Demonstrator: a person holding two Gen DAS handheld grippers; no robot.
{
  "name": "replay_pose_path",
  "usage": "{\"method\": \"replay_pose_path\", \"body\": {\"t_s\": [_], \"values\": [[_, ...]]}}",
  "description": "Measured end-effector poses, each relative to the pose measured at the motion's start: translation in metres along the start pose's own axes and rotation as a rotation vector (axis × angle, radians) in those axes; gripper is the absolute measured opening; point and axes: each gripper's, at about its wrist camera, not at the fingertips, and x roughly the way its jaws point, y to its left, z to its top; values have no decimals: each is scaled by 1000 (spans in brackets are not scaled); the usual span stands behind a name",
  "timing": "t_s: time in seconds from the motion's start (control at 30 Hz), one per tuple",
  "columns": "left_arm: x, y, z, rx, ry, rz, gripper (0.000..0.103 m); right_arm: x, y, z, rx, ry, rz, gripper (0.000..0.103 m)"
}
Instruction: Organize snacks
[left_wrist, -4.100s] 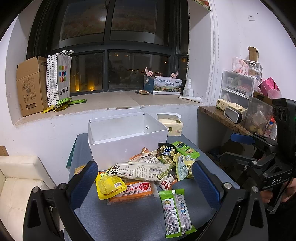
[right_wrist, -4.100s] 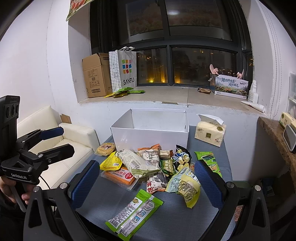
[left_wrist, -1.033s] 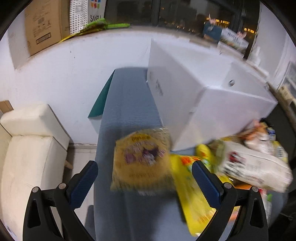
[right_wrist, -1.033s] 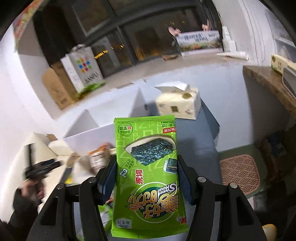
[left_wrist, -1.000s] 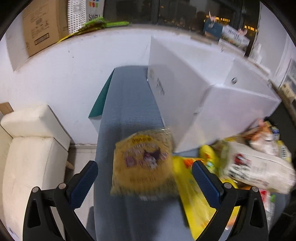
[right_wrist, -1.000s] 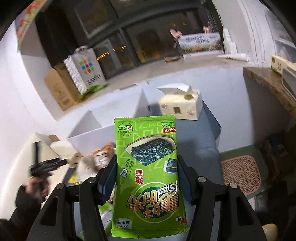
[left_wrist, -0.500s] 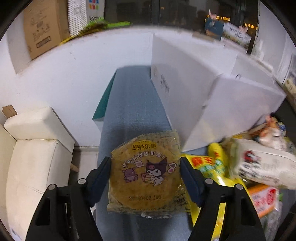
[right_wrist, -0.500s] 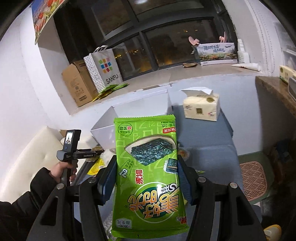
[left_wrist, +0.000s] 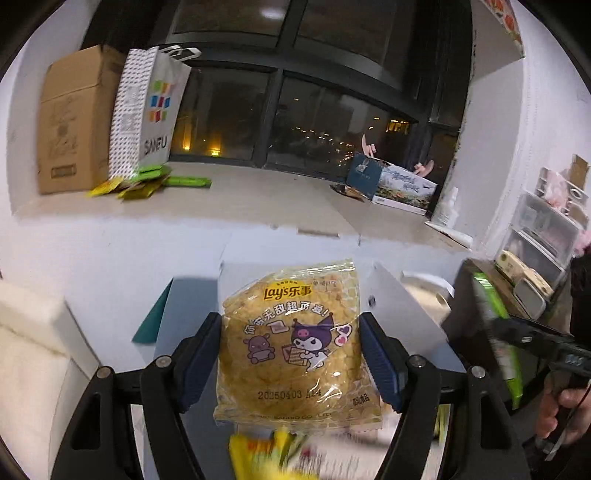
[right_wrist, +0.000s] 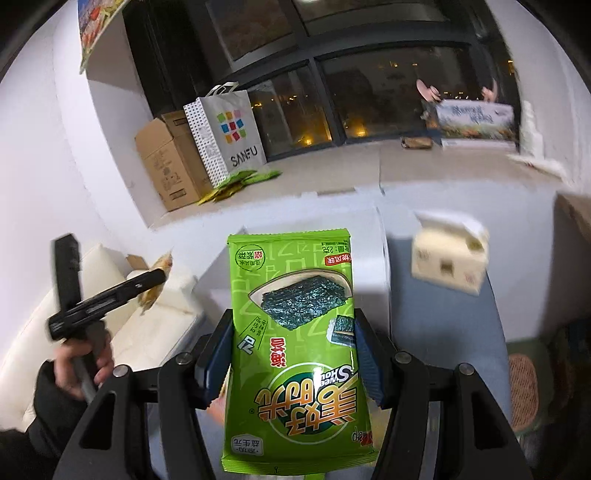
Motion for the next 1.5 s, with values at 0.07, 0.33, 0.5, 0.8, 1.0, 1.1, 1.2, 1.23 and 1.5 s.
{"method": "replay_pose_path", "body": {"t_s": [0.07,0.33,0.5,0.8,1.0,1.1,1.2,1.23,1.5], "values": [[24,-4,13,-5,30,14,78,32,-1,30,-6,28,-48,64],[121,-5,19,86,181,168,84,144,-34,84,-15,160,-170,65],[130,0,8,108,237,171,103,172,-54,87,18,233,-205,83],[88,6,9,37,154,86,103,138,-53,85,5,143,-180,103],[9,-10,7,74,7,22,103,74,-20,86,-106,31,-136,103],[-45,-23,-19,104,-64,-44,103,29,-9,78,-150,-53,-134,103],[-76,-29,-43,114,-58,-50,103,-28,0,57,-146,-164,-64,103],[-87,-28,-54,90,-39,-48,103,-38,3,51,-146,-177,-49,103],[-140,-30,-124,4,-16,-126,103,-102,19,-49,-143,-162,-38,103]]}}
